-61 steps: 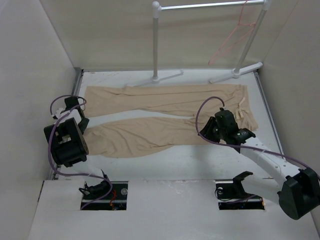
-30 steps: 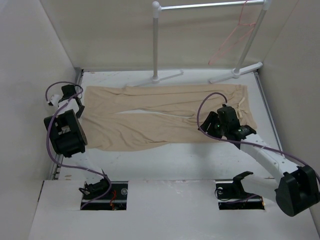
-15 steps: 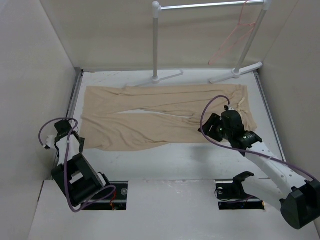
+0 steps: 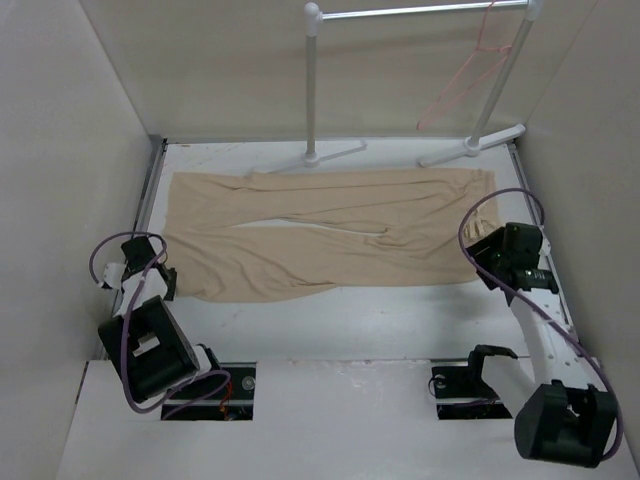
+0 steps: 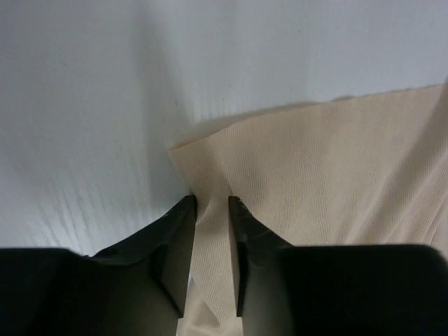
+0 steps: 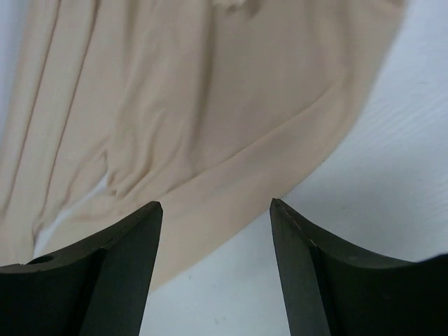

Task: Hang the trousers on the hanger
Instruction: Flatten out the trousers at the center of the board.

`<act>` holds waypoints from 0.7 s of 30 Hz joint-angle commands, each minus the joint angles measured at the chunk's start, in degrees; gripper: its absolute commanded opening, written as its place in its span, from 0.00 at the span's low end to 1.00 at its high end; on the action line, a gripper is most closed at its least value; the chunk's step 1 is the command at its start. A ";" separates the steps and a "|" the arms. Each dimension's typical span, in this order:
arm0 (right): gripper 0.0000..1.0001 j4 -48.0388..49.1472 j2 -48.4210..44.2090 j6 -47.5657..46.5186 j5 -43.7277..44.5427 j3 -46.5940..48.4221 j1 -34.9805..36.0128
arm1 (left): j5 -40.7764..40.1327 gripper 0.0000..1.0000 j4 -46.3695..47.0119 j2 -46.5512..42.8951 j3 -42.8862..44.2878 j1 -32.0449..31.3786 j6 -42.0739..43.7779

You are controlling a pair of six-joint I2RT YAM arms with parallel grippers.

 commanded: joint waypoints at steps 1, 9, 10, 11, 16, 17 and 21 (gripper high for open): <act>0.68 -0.85 1.81 3.71 3.50 -1.01 -6.97 | -1.59 0.21 -2.57 -0.67 -0.87 -2.41 -1.74; 0.69 7.48 21.56 9.60 5.79 5.04 -17.98 | -8.81 0.13 -9.70 -4.73 -1.93 -6.55 -6.58; 0.68 8.72 24.29 9.60 5.62 6.62 -18.94 | -8.81 0.12 -9.70 -3.76 -1.23 -6.64 -6.58; 0.68 9.43 26.32 9.69 5.79 8.21 -19.48 | -8.55 0.12 -9.70 -3.06 -0.61 -6.64 -6.58; 0.61 9.26 33.98 8.64 9.22 11.91 -18.60 | -8.19 0.08 -7.25 -3.05 -0.43 -8.22 -7.10; 0.61 9.26 33.99 8.63 9.22 11.91 -18.60 | -8.10 0.06 -7.15 -3.22 -0.60 -8.22 -7.02; 0.32 9.19 36.53 8.19 10.10 13.84 -18.69 | -8.10 0.01 -6.80 -4.36 -0.96 -8.04 -6.84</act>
